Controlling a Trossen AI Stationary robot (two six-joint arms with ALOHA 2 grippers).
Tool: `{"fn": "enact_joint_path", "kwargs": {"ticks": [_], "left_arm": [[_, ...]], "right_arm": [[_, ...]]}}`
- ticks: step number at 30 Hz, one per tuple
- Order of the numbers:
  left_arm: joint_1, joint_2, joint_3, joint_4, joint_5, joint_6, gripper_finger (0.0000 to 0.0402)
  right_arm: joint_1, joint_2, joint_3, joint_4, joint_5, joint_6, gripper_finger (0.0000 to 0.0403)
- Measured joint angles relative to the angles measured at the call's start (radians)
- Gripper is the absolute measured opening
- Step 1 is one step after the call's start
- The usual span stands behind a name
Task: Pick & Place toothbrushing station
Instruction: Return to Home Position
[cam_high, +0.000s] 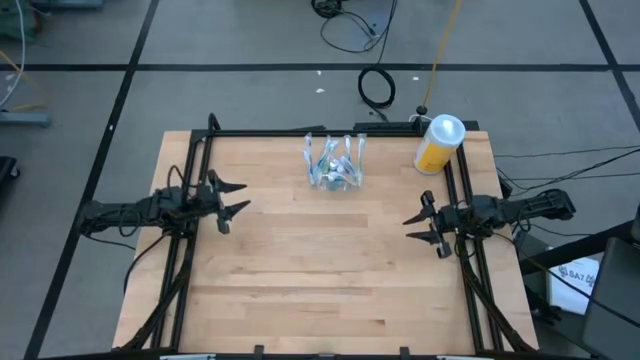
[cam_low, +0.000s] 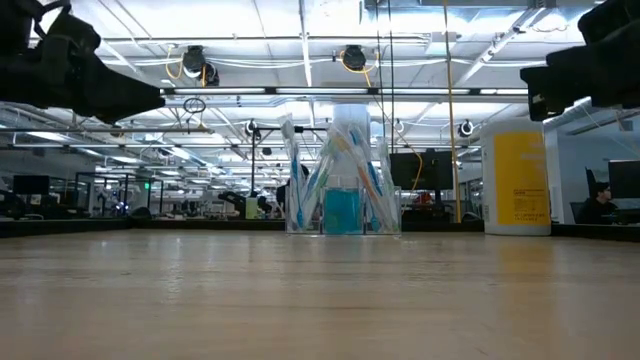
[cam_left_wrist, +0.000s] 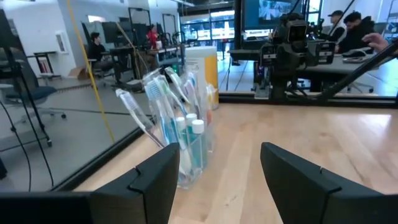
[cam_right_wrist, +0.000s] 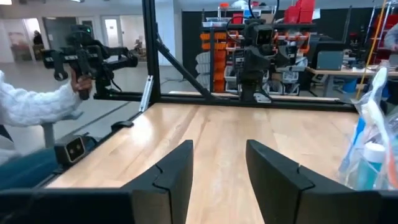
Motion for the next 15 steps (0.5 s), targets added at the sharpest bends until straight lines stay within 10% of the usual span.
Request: {"fn": "enact_joint_path", "kwargs": {"ticks": [15], "left_arm": [[0.0, 0.001, 0.0, -0.002, 0.003, -0.028, 0.0232]], "right_arm": [[-0.002, 0.01, -0.027, 0.025, 0.133, -0.077, 0.0139]]}}
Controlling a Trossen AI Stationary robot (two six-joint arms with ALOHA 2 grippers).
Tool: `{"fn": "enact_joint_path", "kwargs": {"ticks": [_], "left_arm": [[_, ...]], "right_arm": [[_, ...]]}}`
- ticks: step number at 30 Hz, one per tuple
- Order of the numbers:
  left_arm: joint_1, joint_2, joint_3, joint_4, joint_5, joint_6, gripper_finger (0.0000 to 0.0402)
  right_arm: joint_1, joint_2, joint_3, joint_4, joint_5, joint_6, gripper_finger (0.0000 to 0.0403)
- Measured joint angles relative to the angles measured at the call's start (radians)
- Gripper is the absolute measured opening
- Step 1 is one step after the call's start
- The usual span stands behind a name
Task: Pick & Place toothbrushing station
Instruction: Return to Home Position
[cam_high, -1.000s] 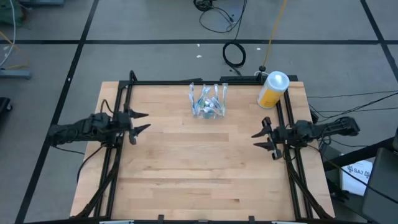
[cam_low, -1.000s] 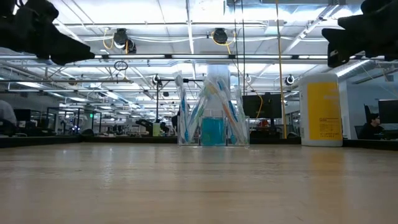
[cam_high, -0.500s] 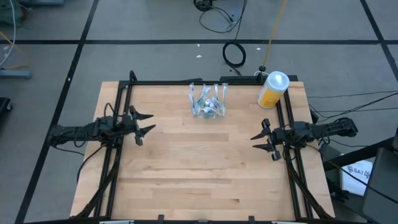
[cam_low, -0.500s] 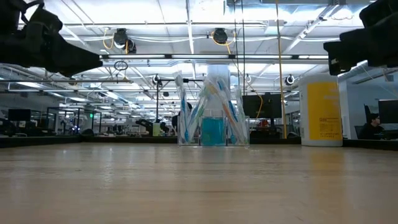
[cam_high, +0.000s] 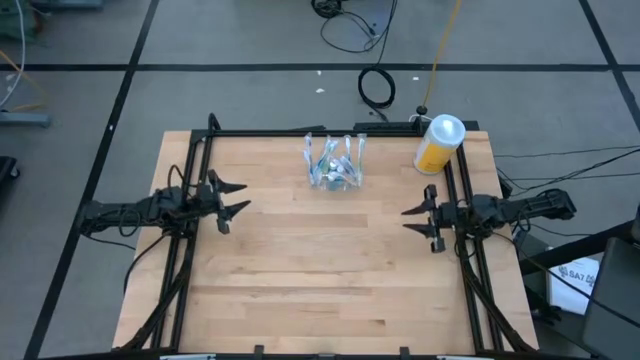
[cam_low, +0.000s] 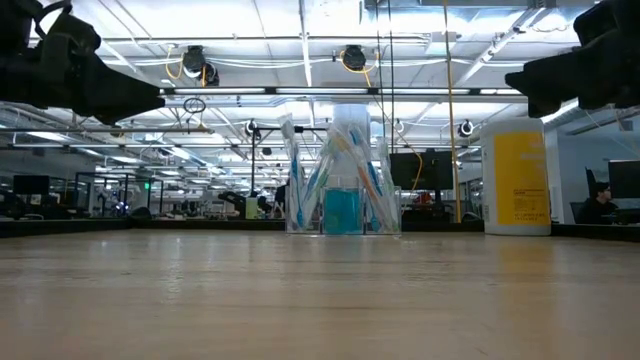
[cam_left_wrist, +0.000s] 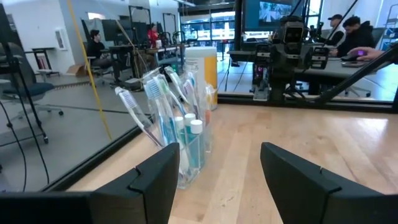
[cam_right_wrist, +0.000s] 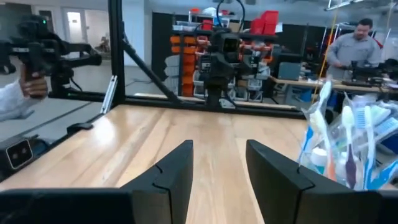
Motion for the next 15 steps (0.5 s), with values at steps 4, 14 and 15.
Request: {"fn": "enact_joint_path", "kwargs": {"ticks": [4, 14, 15], "left_arm": [[0.0, 0.0, 0.0, -0.002, 0.016, -0.023, 0.0232], [0.0, 0.074, 0.0, -0.033, 0.247, 0.054, 0.0232], [0.0, 0.082, 0.0, -0.033, 0.242, 0.052, 0.0232]], "right_arm": [[0.0, 0.019, 0.0, -0.004, 0.0, -0.007, 0.0139], [0.0, 0.032, 0.0, 0.004, 0.001, -0.01, 0.0139], [0.0, 0.032, 0.0, 0.004, 0.001, -0.008, 0.0139]]}}
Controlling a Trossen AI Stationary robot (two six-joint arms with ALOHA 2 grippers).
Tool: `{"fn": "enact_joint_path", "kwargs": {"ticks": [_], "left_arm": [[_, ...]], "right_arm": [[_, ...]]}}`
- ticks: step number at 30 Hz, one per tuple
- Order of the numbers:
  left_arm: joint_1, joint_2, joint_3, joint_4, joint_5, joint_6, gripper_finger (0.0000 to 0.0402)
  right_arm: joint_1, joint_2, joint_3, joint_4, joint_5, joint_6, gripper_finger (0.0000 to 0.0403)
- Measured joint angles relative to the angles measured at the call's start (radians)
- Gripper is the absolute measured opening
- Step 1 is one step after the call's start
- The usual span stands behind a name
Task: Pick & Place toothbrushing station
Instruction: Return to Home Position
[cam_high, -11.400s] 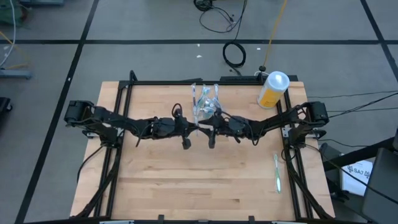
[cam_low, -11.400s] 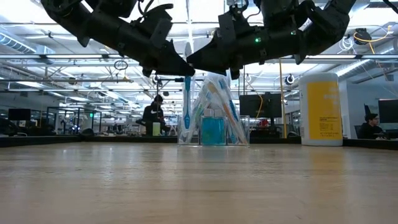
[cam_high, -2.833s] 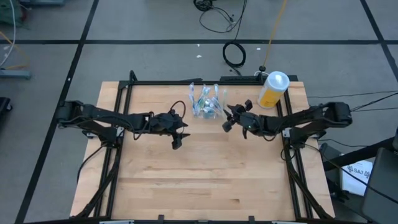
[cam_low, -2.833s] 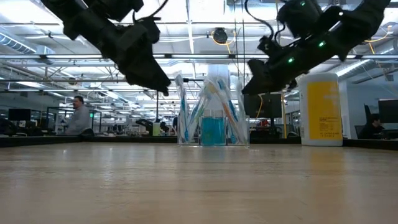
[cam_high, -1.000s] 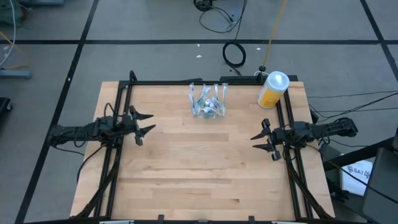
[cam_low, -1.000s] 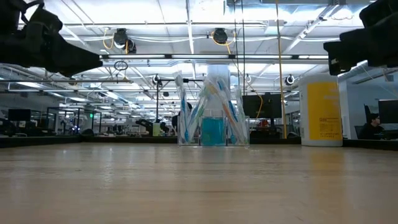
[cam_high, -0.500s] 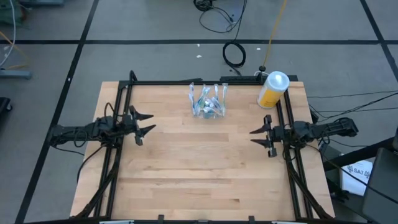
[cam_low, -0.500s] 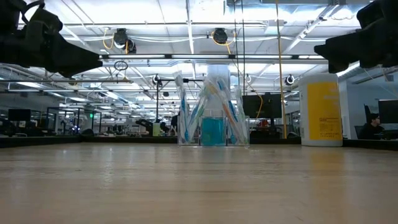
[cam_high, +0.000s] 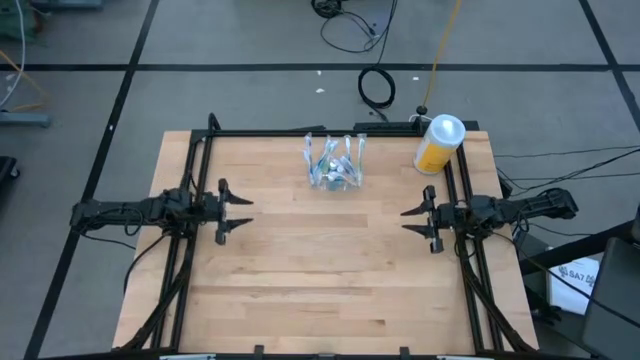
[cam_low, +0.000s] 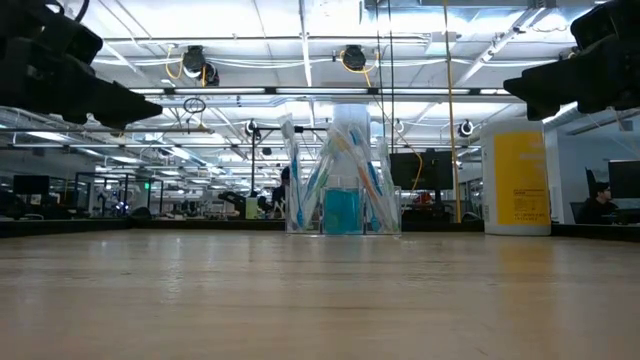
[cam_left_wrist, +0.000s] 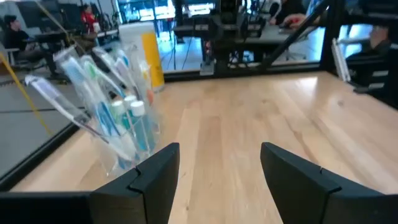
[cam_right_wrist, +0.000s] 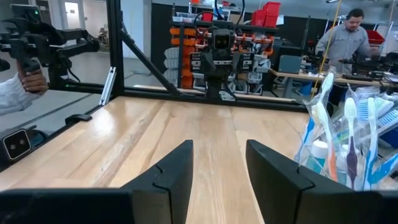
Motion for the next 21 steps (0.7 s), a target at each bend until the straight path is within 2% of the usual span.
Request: {"fn": "enact_joint_path", "kwargs": {"ticks": [8, 11, 14, 21], "left_arm": [[0.0, 0.023, -0.001, 0.008, -0.02, -0.01, 0.0232], [0.0, 0.024, -0.006, 0.08, -0.021, -0.029, 0.0232], [-0.002, 0.024, -0.003, 0.15, 0.002, 0.014, 0.0232], [0.0, 0.028, -0.029, 0.111, -0.027, -0.014, 0.0232]], "right_arm": [[0.0, 0.0, 0.0, 0.002, 0.0, 0.001, 0.0139], [0.0, 0.0, 0.0, 0.002, 0.0, 0.001, 0.0139], [0.0, 0.0, 0.0, 0.003, 0.0, 0.001, 0.0139], [0.0, 0.0, 0.0, 0.004, 0.0, 0.001, 0.0139]]}}
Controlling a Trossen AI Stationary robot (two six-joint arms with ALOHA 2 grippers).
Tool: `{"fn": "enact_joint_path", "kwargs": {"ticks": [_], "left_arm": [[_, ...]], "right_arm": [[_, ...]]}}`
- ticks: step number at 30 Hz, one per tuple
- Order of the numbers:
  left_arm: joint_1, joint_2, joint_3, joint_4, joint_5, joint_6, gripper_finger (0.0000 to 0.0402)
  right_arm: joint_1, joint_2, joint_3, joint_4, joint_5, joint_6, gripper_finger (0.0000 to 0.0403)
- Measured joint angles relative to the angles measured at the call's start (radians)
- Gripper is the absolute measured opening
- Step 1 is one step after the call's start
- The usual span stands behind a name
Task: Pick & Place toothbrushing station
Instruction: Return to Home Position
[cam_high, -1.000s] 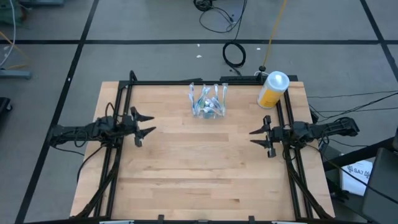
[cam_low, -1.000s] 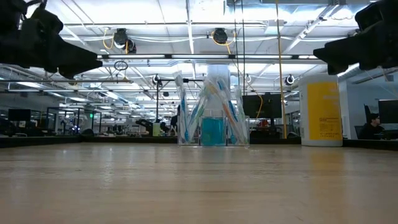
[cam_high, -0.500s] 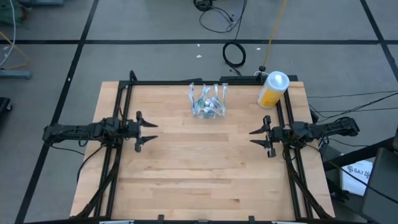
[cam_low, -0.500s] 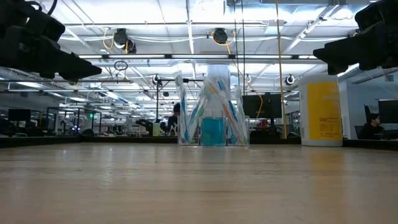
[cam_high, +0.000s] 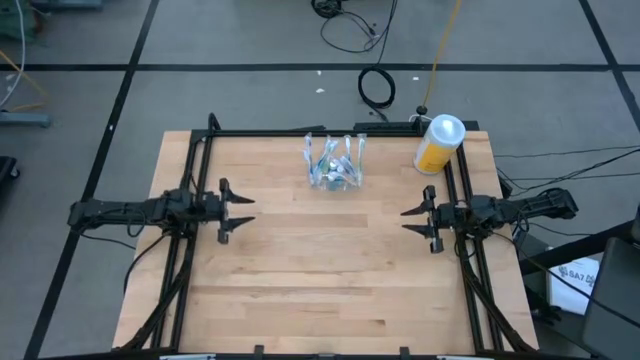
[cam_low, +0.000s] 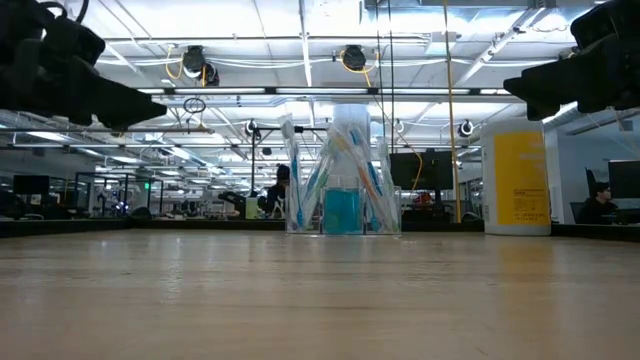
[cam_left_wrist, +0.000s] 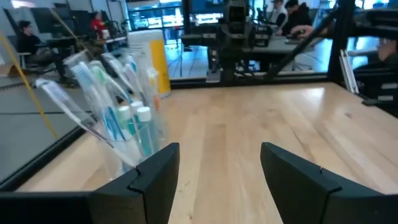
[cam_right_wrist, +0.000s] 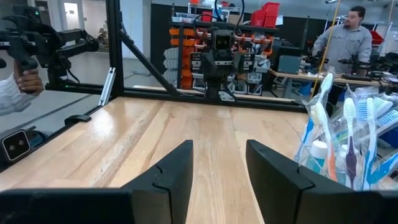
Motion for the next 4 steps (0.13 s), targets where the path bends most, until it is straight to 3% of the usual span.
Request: {"fn": "enact_joint_path", "kwargs": {"ticks": [4], "left_arm": [[0.0, -0.001, 0.003, 0.013, -0.004, 0.0, 0.0232]], "right_arm": [[0.0, 0.0, 0.0, 0.0, 0.0, -0.001, 0.0139]]}}
